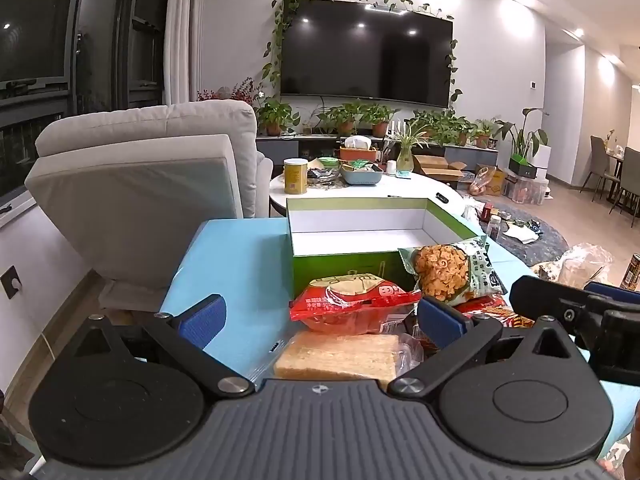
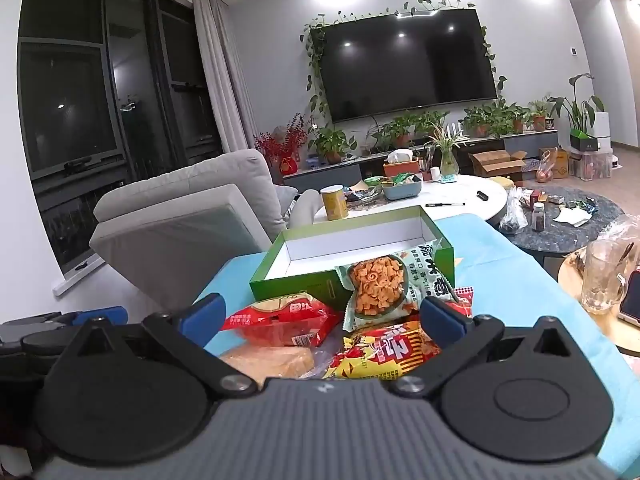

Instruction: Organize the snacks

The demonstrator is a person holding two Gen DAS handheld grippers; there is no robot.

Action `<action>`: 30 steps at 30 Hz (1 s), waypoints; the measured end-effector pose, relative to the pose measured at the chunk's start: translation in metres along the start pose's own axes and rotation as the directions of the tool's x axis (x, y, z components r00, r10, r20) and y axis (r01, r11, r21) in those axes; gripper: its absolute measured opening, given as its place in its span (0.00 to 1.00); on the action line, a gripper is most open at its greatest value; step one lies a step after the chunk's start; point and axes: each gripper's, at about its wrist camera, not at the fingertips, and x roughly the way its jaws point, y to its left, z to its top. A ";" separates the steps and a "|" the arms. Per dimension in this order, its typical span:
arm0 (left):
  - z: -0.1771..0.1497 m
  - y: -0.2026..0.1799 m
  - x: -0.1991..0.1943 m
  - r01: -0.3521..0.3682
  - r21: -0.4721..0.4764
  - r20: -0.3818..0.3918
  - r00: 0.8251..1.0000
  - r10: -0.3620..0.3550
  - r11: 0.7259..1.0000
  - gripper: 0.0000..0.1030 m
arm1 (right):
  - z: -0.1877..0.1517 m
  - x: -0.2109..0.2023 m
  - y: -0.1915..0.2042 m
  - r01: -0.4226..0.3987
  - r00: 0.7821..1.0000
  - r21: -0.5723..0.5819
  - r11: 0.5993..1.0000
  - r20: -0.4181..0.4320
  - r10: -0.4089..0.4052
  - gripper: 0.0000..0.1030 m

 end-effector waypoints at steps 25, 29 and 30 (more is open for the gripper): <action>-0.003 0.003 0.006 0.011 0.011 -0.019 1.000 -0.011 1.000 0.99 | 0.001 0.004 0.000 -0.006 1.000 0.001 1.000 -0.008 0.006 0.76; -0.004 0.002 0.006 0.008 0.016 -0.021 1.000 -0.007 1.000 0.99 | 0.001 0.004 0.000 -0.005 1.000 0.003 1.000 -0.008 0.005 0.76; -0.004 0.002 0.006 0.008 0.016 -0.021 1.000 -0.008 1.000 0.99 | 0.001 0.004 0.000 -0.005 1.000 0.003 1.000 -0.008 0.005 0.76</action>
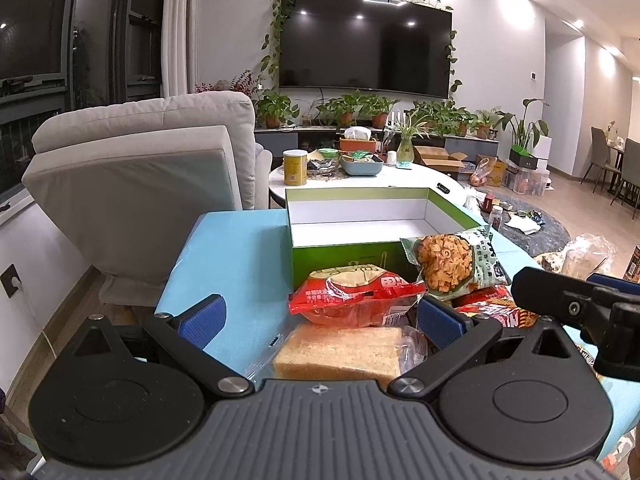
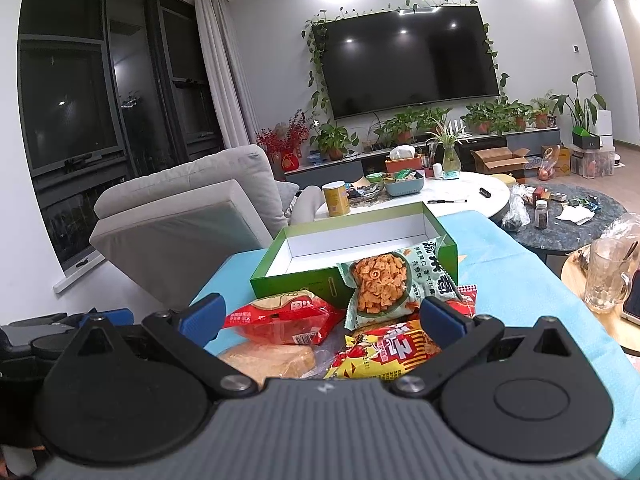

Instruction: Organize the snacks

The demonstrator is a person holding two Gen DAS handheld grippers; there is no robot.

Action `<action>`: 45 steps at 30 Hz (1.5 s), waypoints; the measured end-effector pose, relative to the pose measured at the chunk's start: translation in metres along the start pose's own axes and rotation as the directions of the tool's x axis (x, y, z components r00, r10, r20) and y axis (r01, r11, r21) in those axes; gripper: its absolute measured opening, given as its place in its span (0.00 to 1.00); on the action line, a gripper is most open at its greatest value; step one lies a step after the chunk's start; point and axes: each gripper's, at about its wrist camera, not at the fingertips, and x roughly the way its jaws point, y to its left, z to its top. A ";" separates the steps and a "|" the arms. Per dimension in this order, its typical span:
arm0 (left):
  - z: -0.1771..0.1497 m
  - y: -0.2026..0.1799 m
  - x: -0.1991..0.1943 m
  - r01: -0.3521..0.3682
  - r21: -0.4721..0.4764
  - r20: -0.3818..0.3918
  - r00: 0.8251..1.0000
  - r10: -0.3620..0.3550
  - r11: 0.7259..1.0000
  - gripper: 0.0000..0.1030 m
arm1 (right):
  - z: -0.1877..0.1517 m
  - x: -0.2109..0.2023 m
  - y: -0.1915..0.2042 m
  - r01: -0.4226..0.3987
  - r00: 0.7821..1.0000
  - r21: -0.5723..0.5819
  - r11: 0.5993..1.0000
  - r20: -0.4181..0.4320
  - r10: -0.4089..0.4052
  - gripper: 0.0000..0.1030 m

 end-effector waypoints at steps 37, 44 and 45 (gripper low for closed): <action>-0.004 0.002 0.010 -0.001 0.005 -0.023 1.000 0.002 1.000 0.99 | -0.006 0.002 -0.005 0.013 1.000 0.004 1.000 -0.004 -0.013 0.76; -0.004 0.003 0.015 0.004 -0.002 -0.027 1.000 -0.004 1.000 0.99 | -0.006 0.006 -0.007 0.016 1.000 0.010 1.000 -0.017 -0.016 0.76; -0.004 0.003 0.016 0.006 -0.002 -0.029 1.000 -0.007 1.000 0.99 | -0.006 0.007 -0.008 0.017 1.000 0.011 1.000 -0.019 -0.017 0.76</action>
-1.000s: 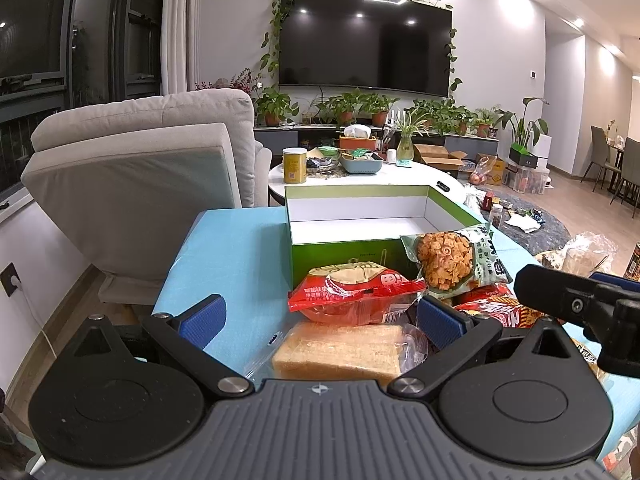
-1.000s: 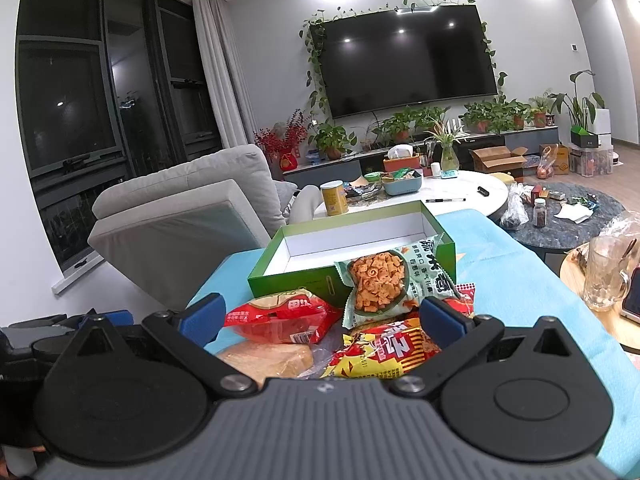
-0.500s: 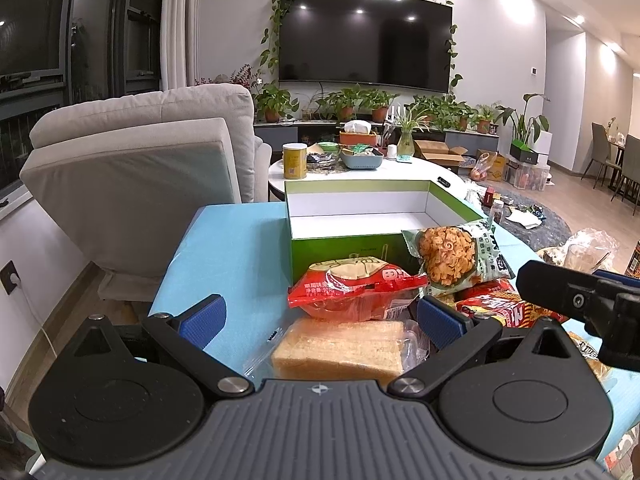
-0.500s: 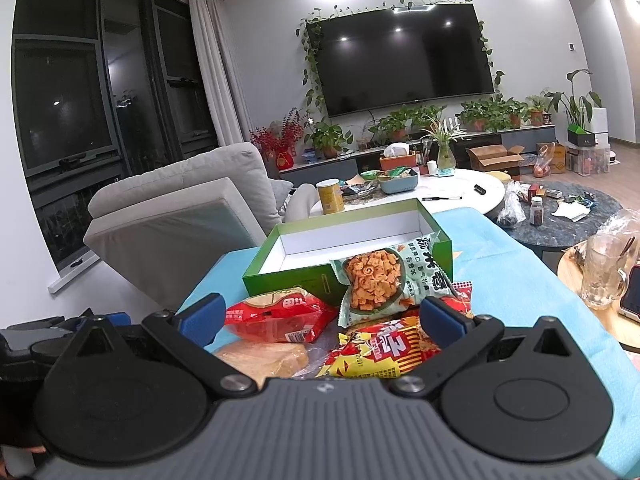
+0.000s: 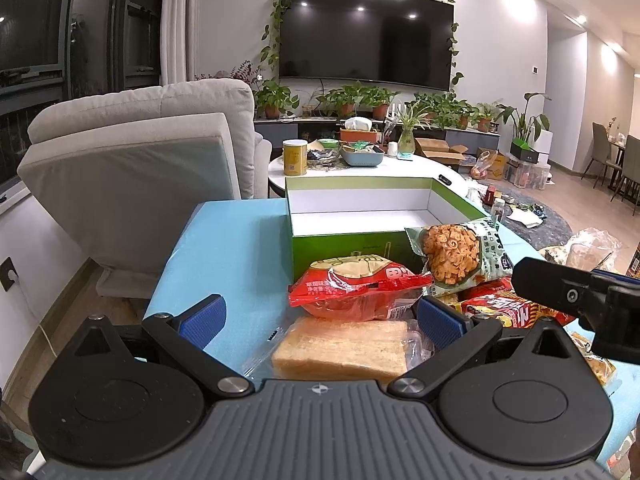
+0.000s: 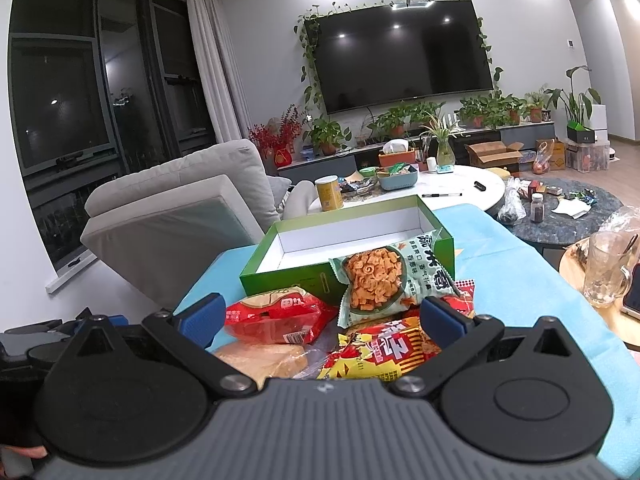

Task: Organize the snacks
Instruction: 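Reach the right gripper down and grasp the red bag with beige label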

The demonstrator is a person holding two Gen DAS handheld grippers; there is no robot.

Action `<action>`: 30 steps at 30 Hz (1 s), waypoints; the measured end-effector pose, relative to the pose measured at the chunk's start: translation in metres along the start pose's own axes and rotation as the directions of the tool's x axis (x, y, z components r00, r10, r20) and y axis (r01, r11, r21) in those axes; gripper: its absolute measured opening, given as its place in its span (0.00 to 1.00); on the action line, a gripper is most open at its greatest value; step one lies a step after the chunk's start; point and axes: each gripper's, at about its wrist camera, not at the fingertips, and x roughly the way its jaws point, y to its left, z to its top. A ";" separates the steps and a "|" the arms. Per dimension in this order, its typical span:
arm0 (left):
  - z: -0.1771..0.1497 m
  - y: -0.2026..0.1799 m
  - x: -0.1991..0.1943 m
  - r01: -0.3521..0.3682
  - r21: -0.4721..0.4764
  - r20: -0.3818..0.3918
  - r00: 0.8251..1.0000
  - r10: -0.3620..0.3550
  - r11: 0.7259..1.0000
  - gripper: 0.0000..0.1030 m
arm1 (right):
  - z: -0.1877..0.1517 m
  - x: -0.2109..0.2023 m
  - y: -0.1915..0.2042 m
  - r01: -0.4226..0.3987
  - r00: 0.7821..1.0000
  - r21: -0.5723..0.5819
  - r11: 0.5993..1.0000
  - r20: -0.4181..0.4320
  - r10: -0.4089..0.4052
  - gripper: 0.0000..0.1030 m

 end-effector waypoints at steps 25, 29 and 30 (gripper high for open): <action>0.023 0.029 0.081 0.143 -0.039 -0.094 0.985 -0.146 0.989 0.99 | 0.042 0.116 0.003 -0.099 0.945 0.147 0.984 -0.295 0.140 0.76; 0.021 0.027 0.101 0.168 -0.023 -0.136 0.976 -0.170 0.986 0.99 | 0.041 0.137 0.006 -0.088 0.930 0.144 0.986 -0.342 0.133 0.76; 0.021 0.028 0.106 0.173 -0.024 -0.147 0.974 -0.175 0.985 0.99 | 0.040 0.142 0.006 -0.088 0.922 0.151 0.985 -0.361 0.138 0.76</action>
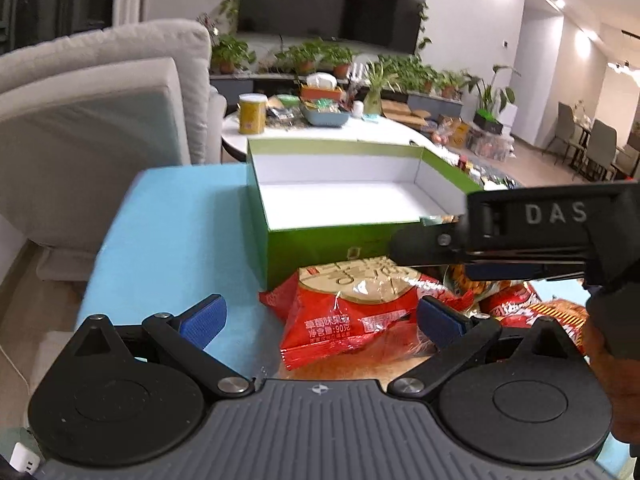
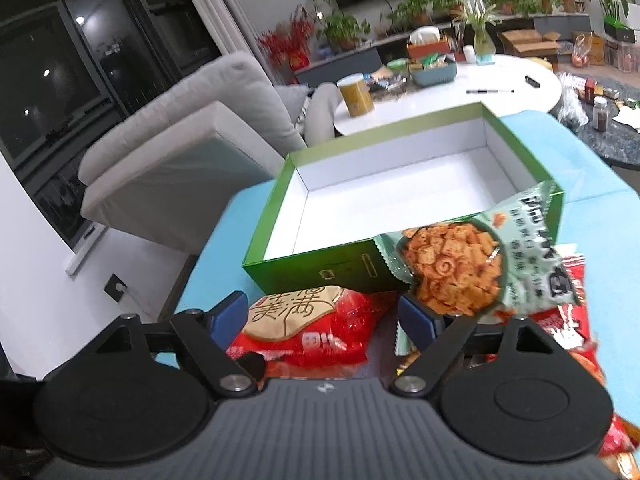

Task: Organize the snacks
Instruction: 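Reach the right gripper down and grasp the red bag with beige label, then lift the red bag with the right gripper over the green box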

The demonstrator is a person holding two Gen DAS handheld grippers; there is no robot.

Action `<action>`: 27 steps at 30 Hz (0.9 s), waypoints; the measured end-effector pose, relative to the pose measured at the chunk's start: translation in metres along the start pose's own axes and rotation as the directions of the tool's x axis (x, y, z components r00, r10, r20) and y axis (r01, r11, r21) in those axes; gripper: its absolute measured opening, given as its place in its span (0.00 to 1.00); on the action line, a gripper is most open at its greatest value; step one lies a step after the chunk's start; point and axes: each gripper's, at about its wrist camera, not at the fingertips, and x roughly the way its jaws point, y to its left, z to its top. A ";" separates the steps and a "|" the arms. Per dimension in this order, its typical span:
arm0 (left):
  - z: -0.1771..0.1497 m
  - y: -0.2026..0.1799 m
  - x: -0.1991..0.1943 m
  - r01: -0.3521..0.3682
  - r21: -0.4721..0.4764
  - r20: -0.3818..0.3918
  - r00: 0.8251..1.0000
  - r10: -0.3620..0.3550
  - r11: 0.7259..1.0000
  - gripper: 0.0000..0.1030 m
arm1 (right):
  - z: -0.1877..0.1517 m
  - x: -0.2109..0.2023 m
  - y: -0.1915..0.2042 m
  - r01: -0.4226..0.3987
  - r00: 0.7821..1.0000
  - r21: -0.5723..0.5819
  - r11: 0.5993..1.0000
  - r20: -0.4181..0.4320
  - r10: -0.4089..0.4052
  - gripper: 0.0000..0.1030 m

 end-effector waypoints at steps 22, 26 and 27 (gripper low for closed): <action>0.006 0.002 0.016 0.191 -0.068 -0.048 0.980 -0.194 0.979 0.68 | 0.007 0.021 0.009 -0.073 0.980 0.032 0.997 -0.184 0.078 0.52; 0.007 -0.003 -0.001 0.186 -0.047 -0.016 0.982 -0.186 0.982 0.67 | 0.002 0.009 0.020 -0.063 0.987 -0.002 0.998 -0.150 0.062 0.50; 0.008 -0.005 -0.008 0.184 -0.040 -0.002 0.983 -0.184 0.982 0.67 | 0.004 0.005 0.020 -0.068 0.988 0.000 0.998 -0.141 0.067 0.50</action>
